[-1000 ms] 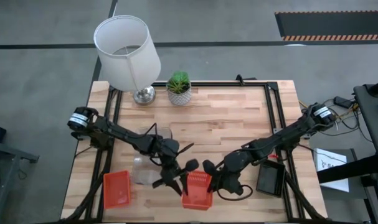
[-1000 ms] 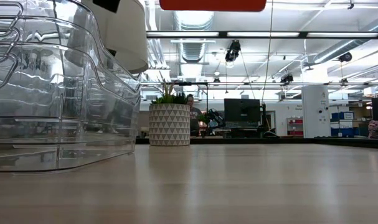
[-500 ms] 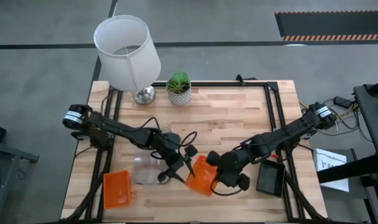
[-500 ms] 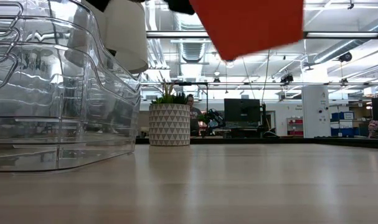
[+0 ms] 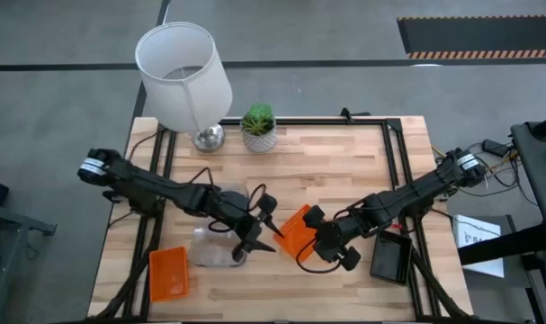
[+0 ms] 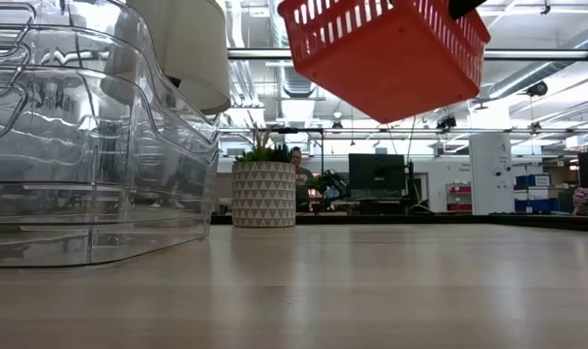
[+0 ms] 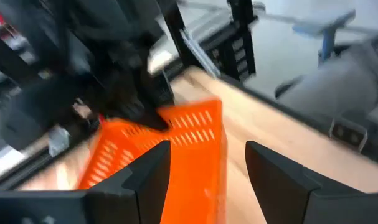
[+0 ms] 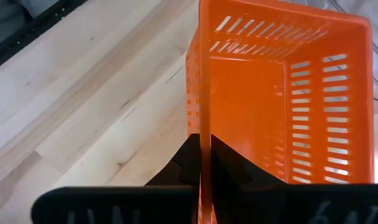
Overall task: Stack baskets by color
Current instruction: Stack the top orange bin on the bottom stacked orange bins
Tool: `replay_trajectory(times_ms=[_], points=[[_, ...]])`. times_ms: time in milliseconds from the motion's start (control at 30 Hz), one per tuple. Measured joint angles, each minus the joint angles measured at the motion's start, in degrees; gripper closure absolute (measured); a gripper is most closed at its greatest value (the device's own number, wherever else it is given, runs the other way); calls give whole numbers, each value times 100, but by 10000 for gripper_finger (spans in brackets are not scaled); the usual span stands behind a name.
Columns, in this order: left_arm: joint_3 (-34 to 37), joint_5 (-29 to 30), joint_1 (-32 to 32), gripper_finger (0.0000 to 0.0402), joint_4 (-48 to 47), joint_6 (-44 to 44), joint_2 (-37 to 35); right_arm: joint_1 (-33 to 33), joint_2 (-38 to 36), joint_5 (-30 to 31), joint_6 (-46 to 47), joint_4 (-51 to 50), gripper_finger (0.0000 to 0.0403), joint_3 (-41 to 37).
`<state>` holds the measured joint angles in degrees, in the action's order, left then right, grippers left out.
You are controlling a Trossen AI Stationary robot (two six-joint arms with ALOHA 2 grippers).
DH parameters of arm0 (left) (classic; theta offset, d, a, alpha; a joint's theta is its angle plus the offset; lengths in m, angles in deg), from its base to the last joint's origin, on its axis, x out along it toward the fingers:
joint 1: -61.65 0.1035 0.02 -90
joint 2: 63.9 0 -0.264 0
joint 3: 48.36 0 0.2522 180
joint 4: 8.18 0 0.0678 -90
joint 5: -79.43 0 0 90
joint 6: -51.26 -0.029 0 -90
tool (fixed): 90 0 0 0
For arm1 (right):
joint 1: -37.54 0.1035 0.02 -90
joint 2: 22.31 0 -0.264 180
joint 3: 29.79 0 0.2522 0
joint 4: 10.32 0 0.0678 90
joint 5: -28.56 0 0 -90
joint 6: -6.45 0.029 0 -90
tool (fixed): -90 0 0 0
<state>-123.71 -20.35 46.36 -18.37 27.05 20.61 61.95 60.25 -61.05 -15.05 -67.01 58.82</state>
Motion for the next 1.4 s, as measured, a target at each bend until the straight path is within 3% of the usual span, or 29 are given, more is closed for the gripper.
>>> replay_trajectory(times_ms=[433,533,700,767,1200,1400], points=[[-210,-50,-18,224,405,-319,1019,2,0,-19,103,-3,395,-7],[-213,-48,-20,266,532,-370,1030,2,0,-20,147,-24,394,-7],[-210,-16,-22,375,507,-373,1027,4,0,-22,239,5,394,-9],[-212,-16,-48,392,503,-372,1027,4,0,-22,259,29,389,-11],[-230,53,-123,401,573,-577,1023,-16,-297,-32,289,125,269,96],[-353,904,-485,401,408,-570,962,-16,-964,-1,439,197,254,84]])
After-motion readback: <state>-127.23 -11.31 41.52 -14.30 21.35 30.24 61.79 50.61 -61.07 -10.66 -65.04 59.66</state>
